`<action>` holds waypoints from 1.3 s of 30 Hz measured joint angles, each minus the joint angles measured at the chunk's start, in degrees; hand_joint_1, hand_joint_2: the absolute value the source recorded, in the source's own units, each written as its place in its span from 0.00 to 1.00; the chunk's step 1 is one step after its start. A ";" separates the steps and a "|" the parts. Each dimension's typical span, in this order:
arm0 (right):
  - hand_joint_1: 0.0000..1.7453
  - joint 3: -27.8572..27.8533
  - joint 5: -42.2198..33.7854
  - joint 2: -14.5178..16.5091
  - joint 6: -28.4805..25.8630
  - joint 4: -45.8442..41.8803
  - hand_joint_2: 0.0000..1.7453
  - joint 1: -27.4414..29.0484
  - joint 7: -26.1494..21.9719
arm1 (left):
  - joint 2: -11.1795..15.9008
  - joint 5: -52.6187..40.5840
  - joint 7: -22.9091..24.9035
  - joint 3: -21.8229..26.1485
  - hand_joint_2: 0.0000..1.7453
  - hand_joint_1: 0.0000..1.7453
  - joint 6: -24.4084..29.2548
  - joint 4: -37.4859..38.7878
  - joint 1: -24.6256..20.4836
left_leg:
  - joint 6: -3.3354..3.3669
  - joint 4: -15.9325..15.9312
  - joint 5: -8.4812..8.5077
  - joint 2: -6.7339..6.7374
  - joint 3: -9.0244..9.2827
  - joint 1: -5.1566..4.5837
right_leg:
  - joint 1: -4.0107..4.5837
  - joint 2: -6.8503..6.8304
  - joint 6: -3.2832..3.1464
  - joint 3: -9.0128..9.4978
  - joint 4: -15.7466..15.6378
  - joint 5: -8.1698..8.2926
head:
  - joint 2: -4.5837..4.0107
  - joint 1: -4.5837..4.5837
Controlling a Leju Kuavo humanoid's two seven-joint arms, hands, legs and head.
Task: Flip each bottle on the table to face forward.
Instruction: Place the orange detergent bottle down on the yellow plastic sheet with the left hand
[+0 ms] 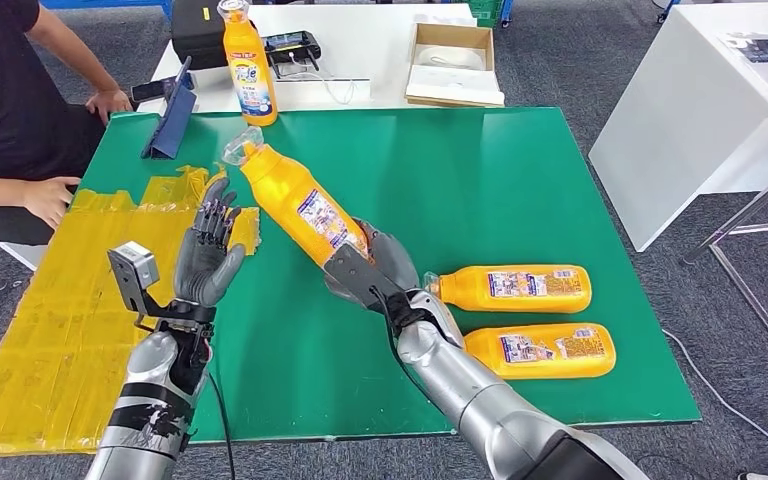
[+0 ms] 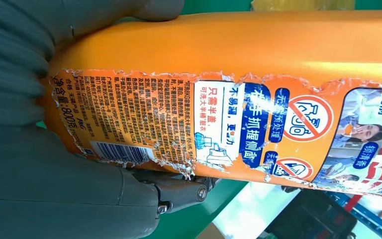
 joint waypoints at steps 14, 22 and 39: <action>1.00 2.22 -1.99 0.10 -0.01 -5.64 1.00 1.13 -2.16 | 0.03 2.39 0.31 0.01 1.00 0.00 -2.09 -0.31 0.90 | 0.00 0.00 0.00 0.00 -0.02 0.00 | 0.00 0.00 0.00 -0.01 0.00 0.00 | 0.00 0.00; 1.00 7.58 -4.01 0.54 1.99 -8.39 1.00 1.82 -0.82 | 0.27 11.63 4.88 -0.30 1.00 0.00 -10.19 -0.12 1.33 | 0.00 0.00 0.00 -0.01 -0.02 0.00 | 0.00 0.00 -0.01 -0.01 0.00 -0.01 | 0.00 0.01; 1.00 18.69 -5.55 0.78 2.07 -10.56 1.00 3.69 0.17 | 0.84 21.31 8.41 -4.25 1.00 0.00 -17.60 2.05 3.01 | -0.01 -0.01 -0.01 0.00 -0.06 0.00 | 0.00 0.00 -0.02 -0.08 -0.01 -0.02 | 0.00 0.01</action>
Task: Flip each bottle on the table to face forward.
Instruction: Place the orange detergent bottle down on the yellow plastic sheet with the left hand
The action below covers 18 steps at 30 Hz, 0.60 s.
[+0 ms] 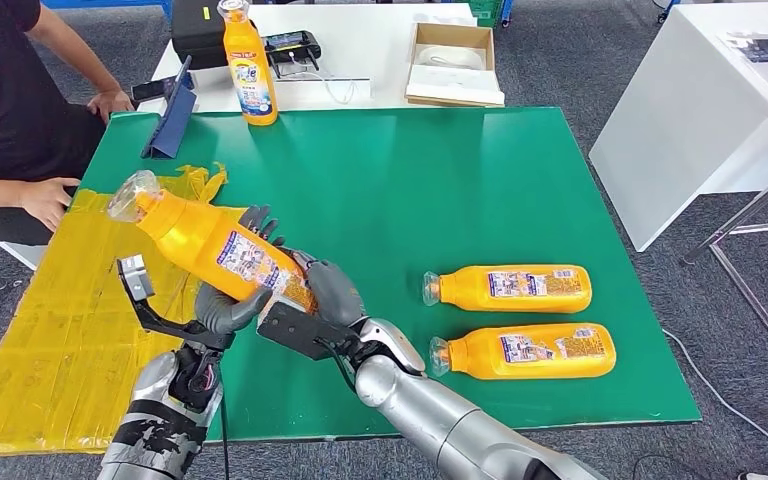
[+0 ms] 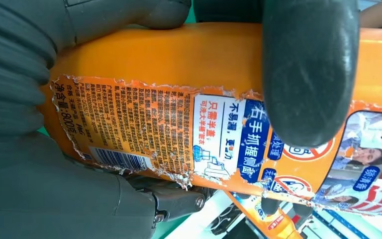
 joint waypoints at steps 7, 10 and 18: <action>1.00 0.52 1.05 -0.41 0.37 0.33 1.00 0.40 -0.74 | 0.02 0.88 0.46 -1.64 1.00 0.00 0.78 0.07 0.09 | 0.00 0.00 0.00 0.00 -0.01 0.00 | 0.00 0.00 0.00 -0.03 -0.01 0.00 | 0.00 0.00; 1.00 0.26 1.82 -0.69 0.31 0.96 1.00 0.83 -1.80 | -0.09 0.11 0.26 -2.81 1.00 0.00 1.71 0.07 0.27 | 0.00 0.00 0.00 0.01 -0.01 -0.01 | -0.01 0.01 0.00 -0.05 -0.02 0.00 | 0.00 -0.01; 1.00 -1.17 4.66 -0.89 1.07 1.98 1.00 1.23 -1.39 | -0.26 0.45 -0.56 -4.40 1.00 0.00 4.17 0.37 0.48 | 0.00 0.00 0.00 0.06 -0.02 0.00 | 0.01 0.05 0.00 -0.05 0.00 0.01 | 0.00 -0.01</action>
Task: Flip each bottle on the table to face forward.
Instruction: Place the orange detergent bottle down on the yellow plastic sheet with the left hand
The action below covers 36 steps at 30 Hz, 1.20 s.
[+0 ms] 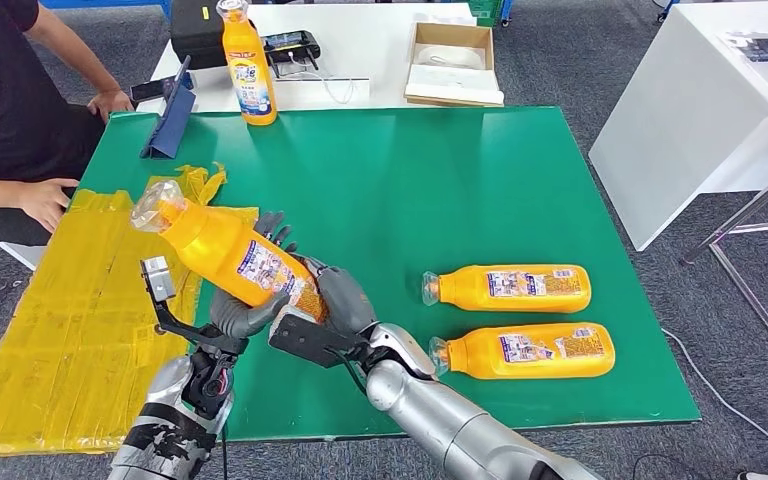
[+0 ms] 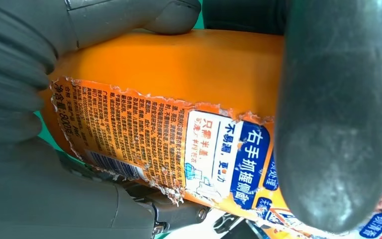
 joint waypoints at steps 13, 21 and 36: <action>1.00 -0.01 1.15 0.07 1.46 -0.07 1.00 0.67 2.62 | 0.94 0.98 -0.11 0.91 1.00 0.00 1.05 -2.33 0.50 | 0.00 0.00 0.00 -0.03 -0.02 0.01 | 0.01 -0.01 0.00 0.01 0.00 0.00 | 0.00 0.01; 1.00 -0.55 1.57 0.04 1.39 0.15 1.00 1.58 1.98 | 1.32 0.92 -0.16 2.77 1.00 0.00 1.98 -3.84 0.14 | 0.00 0.00 0.00 -0.02 -0.01 0.01 | 0.02 -0.01 0.00 0.00 0.01 0.00 | 0.00 0.00; 1.00 -4.00 4.70 0.01 1.60 1.79 1.00 2.63 0.35 | 1.33 -1.53 -0.57 4.58 1.00 0.00 0.69 -3.84 -0.70 | 0.00 0.00 0.00 -0.02 -0.01 0.01 | 0.02 -0.01 0.00 0.00 0.00 0.00 | 0.00 0.01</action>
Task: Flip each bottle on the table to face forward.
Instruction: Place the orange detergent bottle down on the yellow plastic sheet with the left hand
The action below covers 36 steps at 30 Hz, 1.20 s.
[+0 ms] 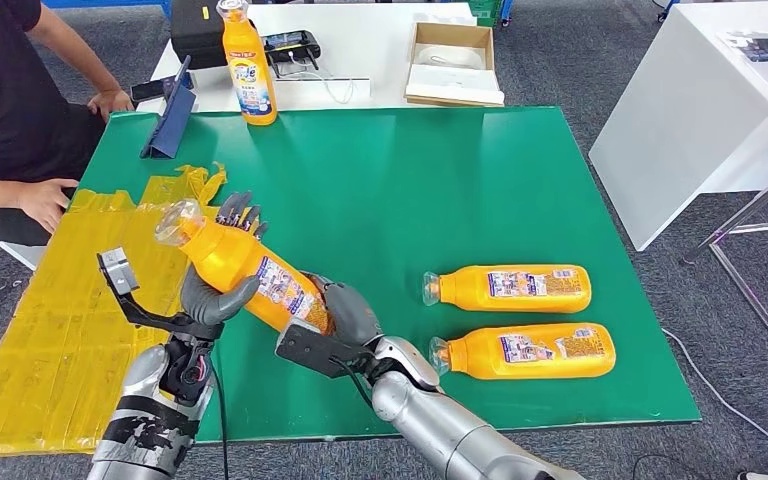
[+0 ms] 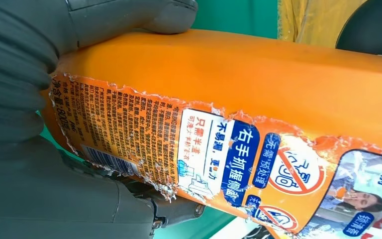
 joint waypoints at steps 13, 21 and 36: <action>1.00 -8.33 8.80 -0.58 0.93 0.90 1.00 1.56 -4.18 | -1.53 -3.38 -3.10 -3.48 1.00 1.00 0.50 0.13 0.05 | 0.00 0.00 0.00 0.05 -0.01 -0.03 | -0.04 0.01 0.02 0.00 -0.01 0.02 | 0.00 0.00; 1.00 -10.55 8.84 0.07 1.89 -0.04 1.00 1.45 -1.47 | -0.95 -2.64 -3.49 -3.08 1.00 1.00 -1.30 0.05 -0.28 | -0.01 0.00 0.00 0.08 0.00 0.00 | 0.04 0.01 0.01 -0.01 0.04 0.02 | 0.00 -0.01; 0.00 -13.48 9.81 0.27 1.34 -0.81 1.00 -0.01 -1.49 | -0.88 -7.98 -4.94 -2.60 1.00 1.00 0.84 -0.91 -1.36 | 0.00 0.00 0.01 -0.02 -0.01 0.00 | 0.00 -0.02 0.01 0.00 0.04 0.02 | 0.00 0.00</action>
